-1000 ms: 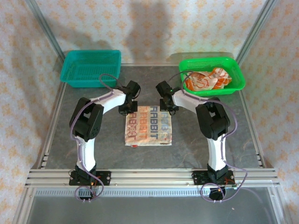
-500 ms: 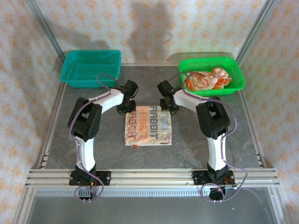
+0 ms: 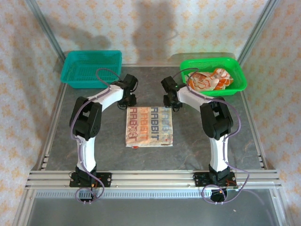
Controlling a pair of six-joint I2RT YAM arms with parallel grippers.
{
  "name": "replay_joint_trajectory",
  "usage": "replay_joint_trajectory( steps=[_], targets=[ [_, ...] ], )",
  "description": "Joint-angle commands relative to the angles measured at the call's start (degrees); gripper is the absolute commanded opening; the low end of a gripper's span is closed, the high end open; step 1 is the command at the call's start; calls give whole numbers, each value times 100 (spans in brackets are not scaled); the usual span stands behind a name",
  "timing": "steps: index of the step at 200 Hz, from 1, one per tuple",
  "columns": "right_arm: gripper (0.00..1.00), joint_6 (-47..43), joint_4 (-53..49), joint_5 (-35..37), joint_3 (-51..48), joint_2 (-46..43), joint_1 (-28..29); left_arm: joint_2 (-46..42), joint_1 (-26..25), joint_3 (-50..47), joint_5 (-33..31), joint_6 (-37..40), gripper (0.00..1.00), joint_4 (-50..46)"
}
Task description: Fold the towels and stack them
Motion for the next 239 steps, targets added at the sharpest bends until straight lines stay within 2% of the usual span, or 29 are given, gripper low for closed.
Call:
replay_joint_trajectory(
  steps=[1,89,124,137,239],
  targets=[
    [28,45,-198,50,224,208,-17,143,16,97,-168,162,23,-156],
    [24,96,-94,-184,135,507,-87,309,21,-172,-59,122,22,-48],
    [8,106,-39,-278,98,469,-85,276,18,-238,26,77,13,16],
    [0,102,-35,-258,90,434,-89,238,13,-277,47,55,0,27],
    [0,-109,63,-208,-294,-590,-90,-932,17,-457,-351,150,0,-41]
  ],
)
